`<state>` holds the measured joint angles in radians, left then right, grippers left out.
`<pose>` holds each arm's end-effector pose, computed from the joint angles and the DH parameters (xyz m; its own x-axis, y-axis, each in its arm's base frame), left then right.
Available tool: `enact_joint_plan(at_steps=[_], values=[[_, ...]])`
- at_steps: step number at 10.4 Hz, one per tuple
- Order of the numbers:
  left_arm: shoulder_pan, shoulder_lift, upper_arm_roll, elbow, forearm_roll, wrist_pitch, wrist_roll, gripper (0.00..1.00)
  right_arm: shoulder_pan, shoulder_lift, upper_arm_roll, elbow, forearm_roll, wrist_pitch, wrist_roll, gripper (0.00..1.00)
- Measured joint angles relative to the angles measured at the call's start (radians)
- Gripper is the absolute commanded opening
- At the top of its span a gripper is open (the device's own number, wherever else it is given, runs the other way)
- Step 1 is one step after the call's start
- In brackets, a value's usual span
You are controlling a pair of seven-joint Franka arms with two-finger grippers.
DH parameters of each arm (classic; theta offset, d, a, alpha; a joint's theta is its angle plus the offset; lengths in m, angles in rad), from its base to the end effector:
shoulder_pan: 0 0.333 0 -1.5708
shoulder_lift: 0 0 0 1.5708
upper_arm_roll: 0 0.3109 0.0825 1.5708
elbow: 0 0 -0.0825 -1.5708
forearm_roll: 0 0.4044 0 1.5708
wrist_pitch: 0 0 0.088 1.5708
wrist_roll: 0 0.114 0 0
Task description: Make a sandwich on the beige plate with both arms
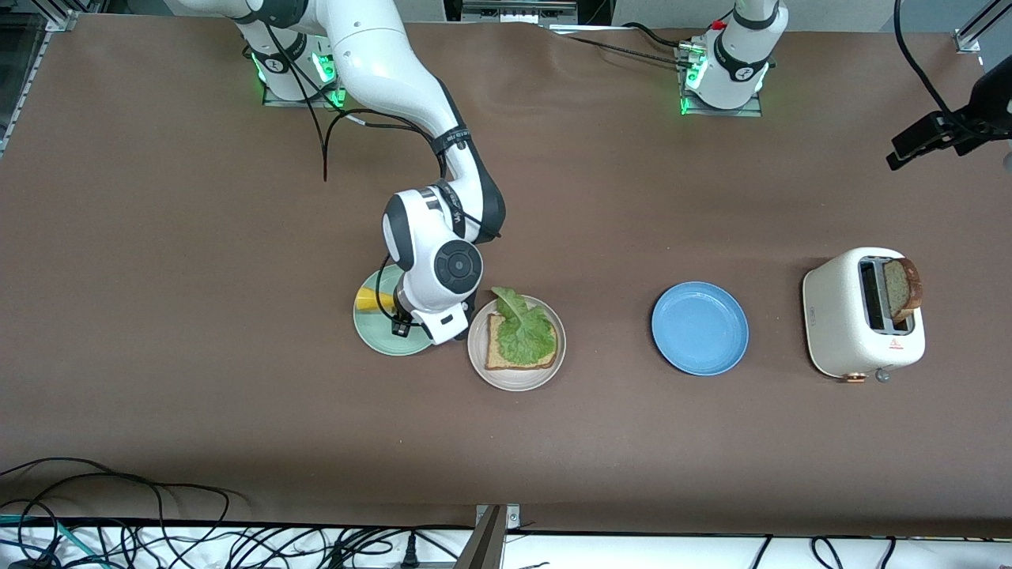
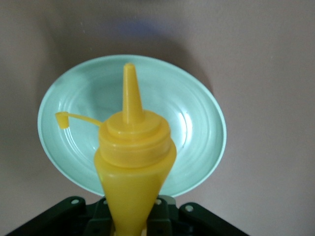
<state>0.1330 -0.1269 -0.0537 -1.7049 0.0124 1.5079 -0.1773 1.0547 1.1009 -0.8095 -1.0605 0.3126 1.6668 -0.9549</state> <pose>0.5257 0.0416 0.6115 0.9646 0.2552 -0.0657 0.2537 -0.9668 -0.0313 0.6393 0.3946 0.2313 0.1843 0.8683 -0.4606 0.9816 -0.1860 0.0422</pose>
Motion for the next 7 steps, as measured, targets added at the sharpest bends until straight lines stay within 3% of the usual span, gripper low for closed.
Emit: enact_joint_plan(at_steps=[4, 7], values=[[0.028, 0.024, 0.002, 0.002, 0.0, 0.001, 0.001, 1.0, 0.017, 0.008, 0.038, 0.003, -0.059, -0.005, 0.171, 0.0], [0.032, 0.036, 0.002, 0.003, 0.0, 0.001, 0.001, 1.0, 0.012, 0.008, 0.038, 0.006, -0.09, 0.037, 0.168, 0.0]])
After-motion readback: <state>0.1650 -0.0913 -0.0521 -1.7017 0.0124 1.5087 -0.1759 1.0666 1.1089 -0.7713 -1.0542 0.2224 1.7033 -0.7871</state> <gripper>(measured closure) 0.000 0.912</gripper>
